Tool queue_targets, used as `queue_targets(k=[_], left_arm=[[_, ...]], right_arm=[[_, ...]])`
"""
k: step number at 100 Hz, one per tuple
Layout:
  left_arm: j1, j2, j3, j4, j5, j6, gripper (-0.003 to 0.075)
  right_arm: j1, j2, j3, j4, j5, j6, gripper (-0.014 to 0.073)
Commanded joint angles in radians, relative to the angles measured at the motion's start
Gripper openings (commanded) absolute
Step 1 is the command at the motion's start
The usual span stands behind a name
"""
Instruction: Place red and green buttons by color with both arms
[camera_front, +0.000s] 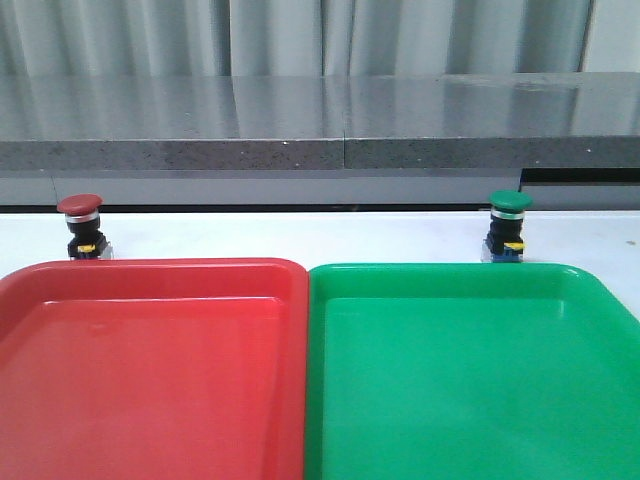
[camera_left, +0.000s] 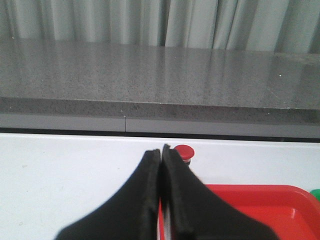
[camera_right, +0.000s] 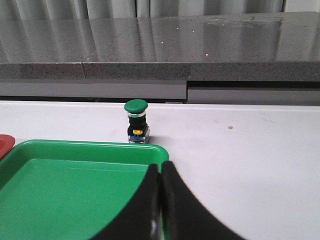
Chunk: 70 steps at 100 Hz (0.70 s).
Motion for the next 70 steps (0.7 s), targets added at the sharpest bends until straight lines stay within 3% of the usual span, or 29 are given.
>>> queue_targets(k=[1, 38, 70], left_arm=[[0.002, 0.098, -0.118, -0.031, 0.012, -0.005, -0.0019], [0.002, 0.415, -0.431, -0.045, 0.387, -0.005, -0.0019], [0.002, 0.511, -0.447, -0.045, 0.421, -0.005, -0.0019]], right_arm=[[-0.004, -0.018, -0.014, -0.008, -0.086, -0.003, -0.0067], [-0.004, -0.018, -0.014, -0.008, -0.086, -0.003, -0.0067], [-0.004, -0.018, -0.014, -0.008, -0.086, -0.003, -0.0067]])
